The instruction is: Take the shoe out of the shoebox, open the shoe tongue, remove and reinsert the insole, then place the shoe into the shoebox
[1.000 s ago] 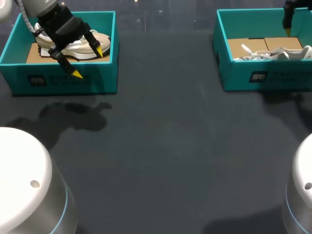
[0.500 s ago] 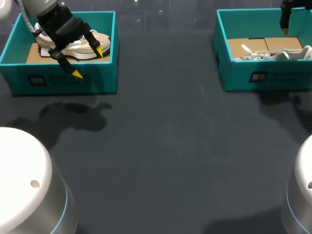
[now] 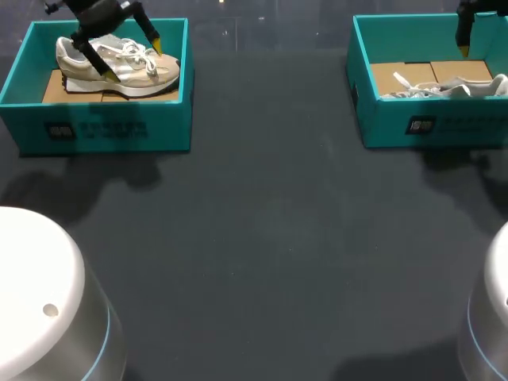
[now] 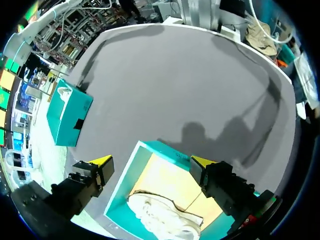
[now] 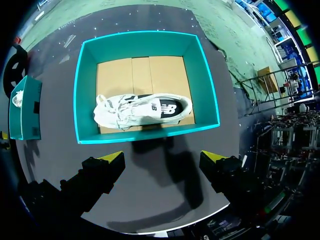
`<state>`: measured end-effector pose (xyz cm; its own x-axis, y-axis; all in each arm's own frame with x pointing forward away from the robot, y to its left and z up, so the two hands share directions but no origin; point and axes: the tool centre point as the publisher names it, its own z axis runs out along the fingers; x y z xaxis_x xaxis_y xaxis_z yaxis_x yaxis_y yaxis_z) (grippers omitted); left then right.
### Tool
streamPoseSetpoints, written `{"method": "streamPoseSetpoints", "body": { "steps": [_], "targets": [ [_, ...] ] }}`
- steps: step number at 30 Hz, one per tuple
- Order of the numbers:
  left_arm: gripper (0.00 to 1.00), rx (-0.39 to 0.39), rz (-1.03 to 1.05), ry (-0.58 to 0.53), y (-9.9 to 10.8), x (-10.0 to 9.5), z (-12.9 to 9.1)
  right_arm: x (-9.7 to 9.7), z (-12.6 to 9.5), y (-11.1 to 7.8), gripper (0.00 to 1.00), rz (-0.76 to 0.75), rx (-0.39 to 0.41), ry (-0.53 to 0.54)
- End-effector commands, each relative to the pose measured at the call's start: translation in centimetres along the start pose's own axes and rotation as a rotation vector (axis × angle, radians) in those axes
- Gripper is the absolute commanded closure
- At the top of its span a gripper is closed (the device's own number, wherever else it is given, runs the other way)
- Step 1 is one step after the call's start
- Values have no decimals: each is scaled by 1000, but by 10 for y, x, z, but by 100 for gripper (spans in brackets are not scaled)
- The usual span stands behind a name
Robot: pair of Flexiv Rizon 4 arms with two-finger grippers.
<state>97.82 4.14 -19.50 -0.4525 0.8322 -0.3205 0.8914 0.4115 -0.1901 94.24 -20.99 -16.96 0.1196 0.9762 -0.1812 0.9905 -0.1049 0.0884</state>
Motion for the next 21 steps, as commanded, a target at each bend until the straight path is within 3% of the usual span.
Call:
{"method": "streamPoseSetpoints", "body": {
  "steps": [1,13,15,20,21],
  "targets": [
    [0,27,11,1,22,-5,-4,0,0,0,0,1,0,0],
    [0,27,11,1,22,-5,-4,0,0,0,0,1,0,0],
    [0,69,55,49,38,-5,-5,0,0,0,0,1,0,0],
    [0,50,172,112,78,-5,-9,0,0,0,0,1,0,0],
    [0,10,177,88,87,-6,-10,0,0,0,0,1,0,0]
  ]
}}
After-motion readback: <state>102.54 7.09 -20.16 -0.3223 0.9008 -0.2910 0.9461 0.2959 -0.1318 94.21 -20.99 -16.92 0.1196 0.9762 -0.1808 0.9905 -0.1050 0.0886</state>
